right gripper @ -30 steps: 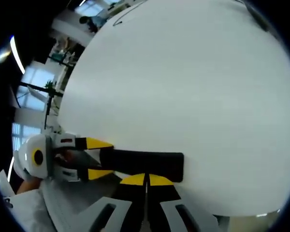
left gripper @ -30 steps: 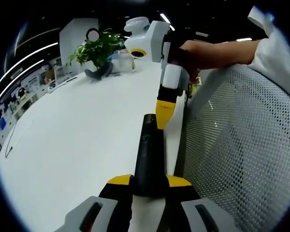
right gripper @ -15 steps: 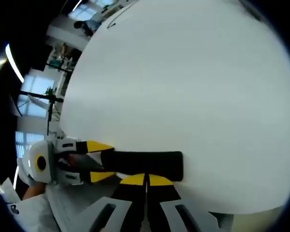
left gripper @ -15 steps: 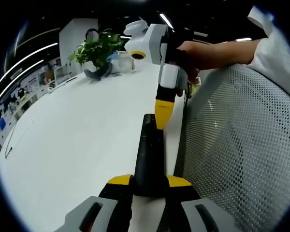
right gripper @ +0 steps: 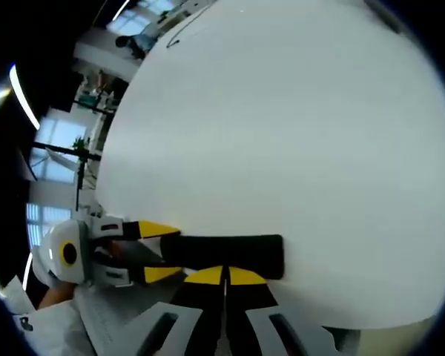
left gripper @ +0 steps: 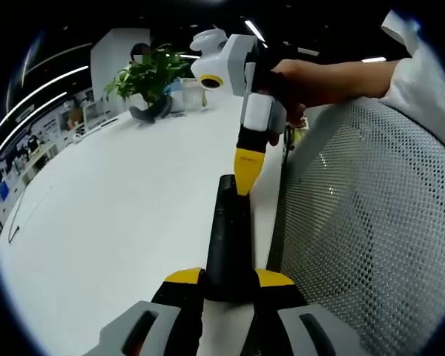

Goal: Press the specified remote control buttons in sequence, fully releasing each button before pressing the next.

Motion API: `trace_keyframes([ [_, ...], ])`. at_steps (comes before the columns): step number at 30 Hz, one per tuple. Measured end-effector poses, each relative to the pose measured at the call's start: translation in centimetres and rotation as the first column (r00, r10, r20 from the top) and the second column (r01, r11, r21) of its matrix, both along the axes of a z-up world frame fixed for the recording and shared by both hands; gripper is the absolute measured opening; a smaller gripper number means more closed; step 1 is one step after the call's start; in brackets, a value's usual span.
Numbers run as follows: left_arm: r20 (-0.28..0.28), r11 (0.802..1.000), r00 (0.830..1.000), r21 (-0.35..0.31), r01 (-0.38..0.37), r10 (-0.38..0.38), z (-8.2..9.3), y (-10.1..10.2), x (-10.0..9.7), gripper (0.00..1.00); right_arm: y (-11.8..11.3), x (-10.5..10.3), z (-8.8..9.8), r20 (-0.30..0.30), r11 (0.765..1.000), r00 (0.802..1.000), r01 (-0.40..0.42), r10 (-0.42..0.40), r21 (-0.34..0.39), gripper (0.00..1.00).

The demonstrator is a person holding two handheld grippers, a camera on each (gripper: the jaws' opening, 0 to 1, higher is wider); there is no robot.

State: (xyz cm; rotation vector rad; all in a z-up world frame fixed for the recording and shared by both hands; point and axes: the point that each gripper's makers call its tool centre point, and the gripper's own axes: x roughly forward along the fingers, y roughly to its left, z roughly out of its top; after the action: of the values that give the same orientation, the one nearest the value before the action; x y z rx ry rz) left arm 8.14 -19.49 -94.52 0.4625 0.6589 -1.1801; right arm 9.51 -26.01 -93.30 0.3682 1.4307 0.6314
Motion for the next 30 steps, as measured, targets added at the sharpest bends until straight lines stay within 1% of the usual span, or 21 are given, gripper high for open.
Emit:
trace_keyframes([
  [6, -0.003, 1.0, 1.0, 0.001, 0.002, -0.002, 0.01, -0.01, -0.12, 0.24, 0.06, 0.55, 0.1, 0.028, 1.0, 0.999, 0.022, -0.022, 0.008, 0.0],
  [10, -0.002, 1.0, 1.0, 0.001, 0.011, -0.011, 0.01, -0.09, -0.25, 0.24, 0.3, 0.54, 0.08, 0.029, 1.0, 0.999, 0.016, -0.017, 0.016, 0.0],
  [15, -0.004, 1.0, 1.0, 0.0, 0.016, -0.016, -0.02, -0.16, -0.32, 0.24, 0.36, 0.39, -0.14, 0.032, 1.0, 0.999, 0.004, -0.004, 0.002, 0.0],
  [18, -0.004, 1.0, 1.0, 0.0, 0.015, -0.015, -0.03, -0.18, -0.3, 0.24, 0.2, 0.48, -0.47, 0.04, 1.0, 0.999, -0.007, 0.008, -0.019, 0.0],
  [30, -0.006, 1.0, 1.0, -0.003, 0.007, -0.007, -0.02, -0.19, -0.26, 0.25, 0.2, 0.54, -0.53, 0.059, 0.999, 0.998, -0.025, 0.027, -0.029, 0.0],
])
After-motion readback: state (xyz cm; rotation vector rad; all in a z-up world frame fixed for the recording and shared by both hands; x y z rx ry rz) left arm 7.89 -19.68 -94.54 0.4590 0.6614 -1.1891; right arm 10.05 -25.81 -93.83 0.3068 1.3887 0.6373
